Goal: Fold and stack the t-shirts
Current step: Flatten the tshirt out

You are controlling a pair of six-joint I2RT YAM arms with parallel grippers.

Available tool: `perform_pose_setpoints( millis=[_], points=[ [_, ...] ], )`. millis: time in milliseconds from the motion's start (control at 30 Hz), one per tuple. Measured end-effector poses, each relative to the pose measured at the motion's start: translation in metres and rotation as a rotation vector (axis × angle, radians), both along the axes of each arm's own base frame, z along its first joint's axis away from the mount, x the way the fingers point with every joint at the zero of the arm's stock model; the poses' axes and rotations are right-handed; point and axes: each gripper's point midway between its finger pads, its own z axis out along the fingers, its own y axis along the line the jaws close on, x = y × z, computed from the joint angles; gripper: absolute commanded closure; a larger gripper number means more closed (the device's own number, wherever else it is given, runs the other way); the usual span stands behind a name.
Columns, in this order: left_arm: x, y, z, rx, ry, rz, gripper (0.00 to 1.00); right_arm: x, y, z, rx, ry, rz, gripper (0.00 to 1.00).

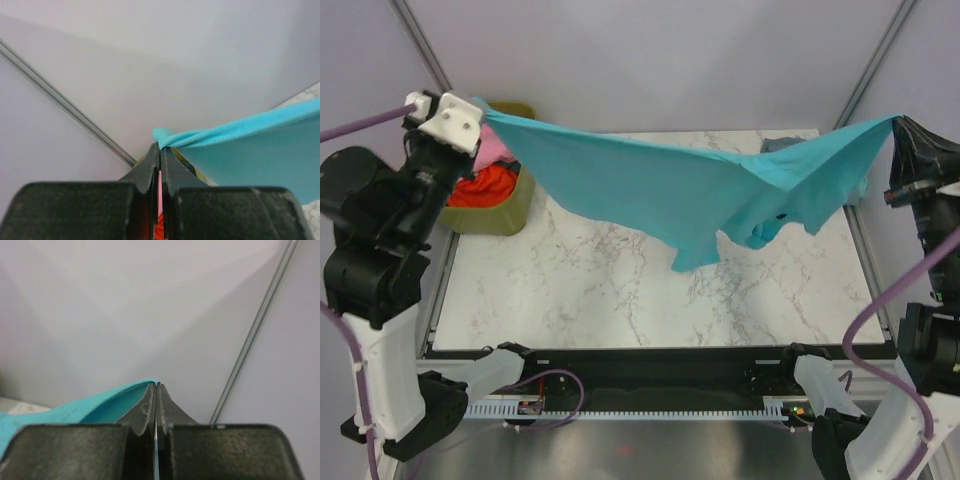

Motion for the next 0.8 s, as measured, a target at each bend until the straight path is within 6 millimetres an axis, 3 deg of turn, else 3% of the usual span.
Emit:
perform_pose_setpoints(
  millis=[133, 300, 400, 500, 567, 633, 733, 800],
  points=[
    [-0.038, 0.011, 0.023, -0.026, -0.084, -0.009, 0.98, -0.046, 0.006, 0.034, 0.014, -0.124, -0.016, 1.0],
    [-0.047, 0.014, 0.034, -0.035, -0.116, -0.01, 0.98, -0.071, 0.005, 0.076, 0.034, -0.238, -0.037, 1.0],
    [-0.043, 0.013, 0.03, -0.012, -0.104, -0.007, 0.98, -0.07, 0.001, 0.089, 0.043, -0.27, -0.044, 1.0],
    [-0.03, 0.009, 0.013, 0.025, -0.061, -0.007, 0.98, -0.049, -0.007, 0.087, 0.028, -0.249, -0.075, 1.0],
    [-0.012, 0.003, -0.016, 0.064, 0.01, -0.011, 0.98, -0.021, -0.014, 0.07, 0.007, -0.194, -0.098, 1.0],
    [0.01, -0.005, -0.051, 0.102, 0.097, -0.019, 0.98, 0.016, -0.022, 0.042, -0.017, -0.106, -0.113, 1.0],
    [0.043, -0.02, -0.119, 0.163, 0.264, -0.045, 0.98, 0.077, -0.035, -0.025, -0.05, 0.078, -0.131, 1.0],
    [0.063, -0.029, -0.172, 0.205, 0.39, -0.067, 0.98, 0.116, -0.043, -0.083, -0.07, 0.226, -0.134, 1.0]
  ],
)
